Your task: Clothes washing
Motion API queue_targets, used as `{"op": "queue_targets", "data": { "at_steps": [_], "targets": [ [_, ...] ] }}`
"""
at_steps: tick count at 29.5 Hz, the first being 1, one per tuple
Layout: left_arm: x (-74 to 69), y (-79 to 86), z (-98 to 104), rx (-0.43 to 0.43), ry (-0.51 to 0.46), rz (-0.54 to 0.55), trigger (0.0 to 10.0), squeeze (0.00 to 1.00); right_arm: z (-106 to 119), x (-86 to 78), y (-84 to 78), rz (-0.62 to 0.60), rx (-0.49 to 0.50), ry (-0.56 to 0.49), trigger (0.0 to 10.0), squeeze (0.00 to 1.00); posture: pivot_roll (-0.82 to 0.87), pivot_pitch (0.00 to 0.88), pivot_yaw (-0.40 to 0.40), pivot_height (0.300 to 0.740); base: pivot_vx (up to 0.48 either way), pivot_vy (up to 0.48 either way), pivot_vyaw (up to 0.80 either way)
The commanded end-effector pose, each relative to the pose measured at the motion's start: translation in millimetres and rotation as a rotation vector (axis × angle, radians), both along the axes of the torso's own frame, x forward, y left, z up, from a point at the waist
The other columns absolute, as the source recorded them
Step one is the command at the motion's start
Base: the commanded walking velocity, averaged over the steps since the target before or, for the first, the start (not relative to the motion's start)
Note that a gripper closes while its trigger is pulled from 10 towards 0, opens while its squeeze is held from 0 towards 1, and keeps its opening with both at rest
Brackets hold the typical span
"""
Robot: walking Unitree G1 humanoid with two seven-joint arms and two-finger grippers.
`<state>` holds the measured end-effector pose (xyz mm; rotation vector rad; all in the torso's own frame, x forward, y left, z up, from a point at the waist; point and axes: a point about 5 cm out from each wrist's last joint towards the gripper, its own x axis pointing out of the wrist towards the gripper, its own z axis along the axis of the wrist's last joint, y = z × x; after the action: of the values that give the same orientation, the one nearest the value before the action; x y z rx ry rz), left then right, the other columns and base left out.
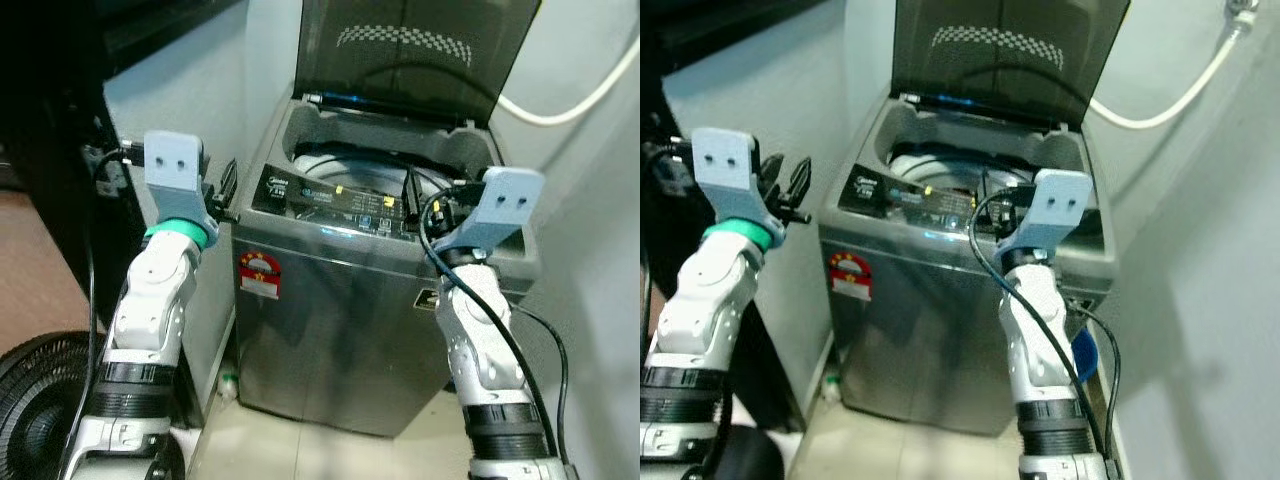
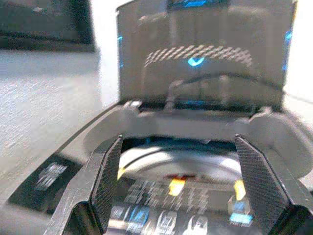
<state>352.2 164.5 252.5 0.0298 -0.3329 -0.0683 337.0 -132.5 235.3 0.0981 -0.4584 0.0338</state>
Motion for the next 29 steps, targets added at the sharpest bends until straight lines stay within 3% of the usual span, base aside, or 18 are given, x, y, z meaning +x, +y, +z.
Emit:
{"op": "queue_targets", "data": {
  "at_steps": [1,10,14,21,23,29],
  "targets": [
    [0.2,-2.3,-1.5,0.009,0.007,-0.002,10.0,0.0,-5.1,-0.3,-2.2,0.005,-0.022,0.013,10.0,0.0,0.08,0.0,-0.02,0.74,0.0,0.0,0.79],
    [0.4,-7.3,-3.0,0.01,0.011,-0.015,10.0,0.0,-9.5,-0.7,4.6,0.037,-0.104,0.025,10.0,0.0,0.08,0.001,-0.019,0.74,0.0,0.0,0.79],
    [0.6,-12.9,-6.6,0.014,0.021,-0.029,10.0,0.0,-22.1,-0.3,9.2,0.092,-0.201,0.064,10.0,0.0,0.08,0.001,-0.019,0.74,0.0,0.0,0.79],
    [-1.3,-20.8,-14.2,0.022,0.042,-0.055,10.0,0.0,-35.8,2.9,-1.5,0.078,-0.165,0.122,10.0,0.0,0.08,0.001,-0.019,0.74,0.0,0.0,0.79],
    [-4.4,-26.1,-21.5,0.032,0.062,-0.072,10.0,0.0,-39.8,4.0,-11.5,0.045,-0.146,0.143,10.0,0.0,0.08,0.006,-0.016,0.74,0.0,0.0,0.79],
    [-5.3,-28.3,-24.2,0.037,0.07,-0.08,10.0,0.0,-39.9,3.9,-13.4,0.04,-0.146,0.142,10.0,0.0,0.08,0.006,-0.016,0.74,0.0,0.0,0.79]
  ]
}}
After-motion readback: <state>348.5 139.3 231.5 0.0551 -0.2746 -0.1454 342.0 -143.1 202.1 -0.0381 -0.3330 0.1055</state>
